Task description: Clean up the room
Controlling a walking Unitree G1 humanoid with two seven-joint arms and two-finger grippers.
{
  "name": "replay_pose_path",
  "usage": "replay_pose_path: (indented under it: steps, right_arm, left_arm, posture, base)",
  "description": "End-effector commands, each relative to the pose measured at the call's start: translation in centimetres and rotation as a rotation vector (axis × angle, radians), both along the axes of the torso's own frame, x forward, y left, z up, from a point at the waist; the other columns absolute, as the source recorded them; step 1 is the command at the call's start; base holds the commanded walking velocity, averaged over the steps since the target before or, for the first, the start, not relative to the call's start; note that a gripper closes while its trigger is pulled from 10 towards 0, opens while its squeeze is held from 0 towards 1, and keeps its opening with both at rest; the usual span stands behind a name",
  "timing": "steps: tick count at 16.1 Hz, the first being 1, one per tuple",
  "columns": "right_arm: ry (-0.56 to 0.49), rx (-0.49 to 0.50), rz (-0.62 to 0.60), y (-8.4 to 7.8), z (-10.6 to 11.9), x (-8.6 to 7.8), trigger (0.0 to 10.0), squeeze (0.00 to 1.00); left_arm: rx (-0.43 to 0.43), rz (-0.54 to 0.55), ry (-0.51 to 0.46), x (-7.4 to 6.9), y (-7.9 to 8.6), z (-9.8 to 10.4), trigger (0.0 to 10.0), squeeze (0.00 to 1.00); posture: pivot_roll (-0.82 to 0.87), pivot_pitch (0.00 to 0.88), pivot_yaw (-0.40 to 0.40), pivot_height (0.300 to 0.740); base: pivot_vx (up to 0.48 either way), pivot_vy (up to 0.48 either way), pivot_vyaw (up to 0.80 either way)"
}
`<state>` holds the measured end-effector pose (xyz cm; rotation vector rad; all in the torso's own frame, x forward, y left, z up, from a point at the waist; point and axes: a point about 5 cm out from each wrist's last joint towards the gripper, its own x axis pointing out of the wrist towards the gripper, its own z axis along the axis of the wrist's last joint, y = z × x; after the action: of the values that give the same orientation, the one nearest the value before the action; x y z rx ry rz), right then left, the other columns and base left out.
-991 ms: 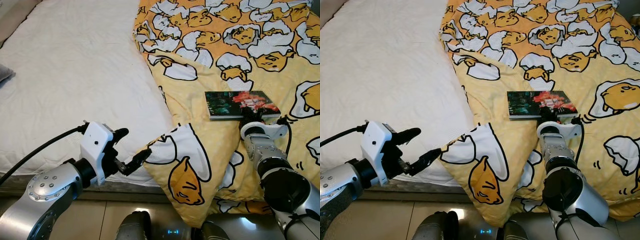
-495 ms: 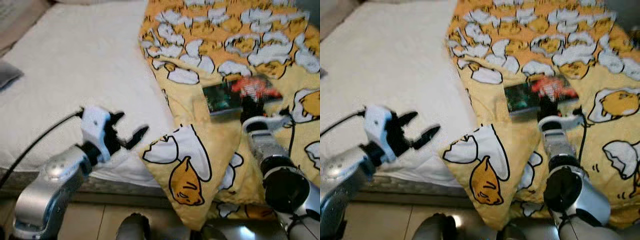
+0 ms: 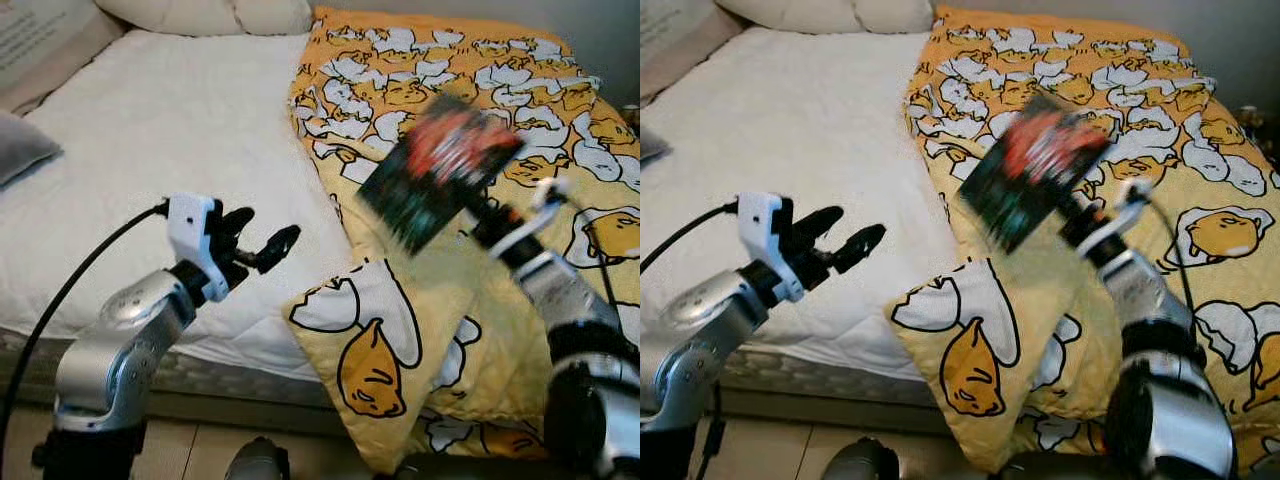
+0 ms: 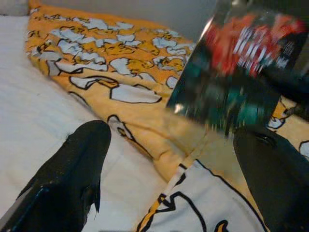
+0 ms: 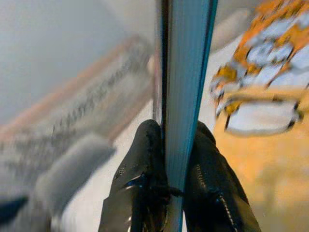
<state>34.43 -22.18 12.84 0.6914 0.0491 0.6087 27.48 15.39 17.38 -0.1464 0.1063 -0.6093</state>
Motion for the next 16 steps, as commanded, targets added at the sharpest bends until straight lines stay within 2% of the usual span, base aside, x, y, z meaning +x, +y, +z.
replay_pose_path:
  steps: [1,3,5,6,7,10,11,13,15,16]
  right_arm:
    - [-0.107,-0.139,0.128,0.1,1.8,-0.8,0.0,0.00]
    - [-0.136,-0.204,0.214,0.7,2.0,-1.8,0.0,0.00]
    - [-0.179,-0.242,0.396,2.0,2.3,-3.8,0.0,0.00]
    - [-0.180,-0.247,0.436,2.3,2.2,-4.3,0.0,0.00]
    - [-0.174,-0.236,0.525,3.0,2.0,-5.4,0.0,0.00]
    - [-0.158,-0.182,0.625,3.8,2.0,-6.7,0.0,0.00]
    - [-0.149,-0.166,0.668,4.3,2.1,-7.1,0.0,0.00]
    - [-0.136,-0.171,0.683,4.6,2.1,-7.1,0.0,0.00]
    - [-0.129,-0.148,0.698,4.8,2.1,-7.1,0.0,0.00]
    - [-0.125,-0.126,0.708,4.9,2.3,-7.0,0.0,0.00]
  left_arm:
    - [-0.083,-0.109,0.045,0.3,-0.7,0.2,10.0,1.00]
    - [-0.140,-0.205,0.077,0.2,-1.2,0.5,10.0,1.00]
    - [-0.162,-0.267,0.144,0.7,-1.5,0.2,10.0,1.00]
    - [-0.167,-0.280,0.156,0.7,-1.6,0.1,10.0,1.00]
    - [-0.187,-0.319,0.192,0.7,-1.8,-0.4,10.0,0.00]
    - [-0.239,-0.421,0.225,0.2,-2.6,-1.0,10.0,0.00]
    - [-0.269,-0.492,0.241,0.0,-3.2,-1.1,10.0,0.00]
    - [-0.303,-0.580,0.237,-0.5,-3.7,-0.8,10.0,0.00]
    - [-0.296,-0.650,0.223,-1.0,-4.0,-0.7,10.0,0.00]
    - [-0.287,-0.667,0.213,-1.1,-4.0,-0.7,0.1,0.00]
  posture:
    - [0.09,0.000,0.025,0.740]
    - [0.09,0.000,0.029,0.740]
    - [0.07,0.000,0.050,0.740]
    - [0.07,0.000,0.050,0.740]
    - [0.05,0.000,0.053,0.740]
    - [0.05,0.000,0.054,0.740]
    - [0.04,0.000,0.053,0.740]
    - [0.04,0.000,0.049,0.740]
    - [0.05,0.000,0.044,0.740]
    - [0.05,0.000,0.042,0.740]
  base:
    - [0.000,0.000,0.00]
    - [0.000,0.000,0.00]
    - [0.000,0.000,0.00]
    - [0.000,0.000,0.00]
    - [0.000,0.000,0.00]
    - [0.000,0.000,0.00]
    - [0.000,0.000,0.00]
    - [0.000,0.000,0.00]
    - [0.000,0.000,0.00]
    - [0.000,0.000,0.00]
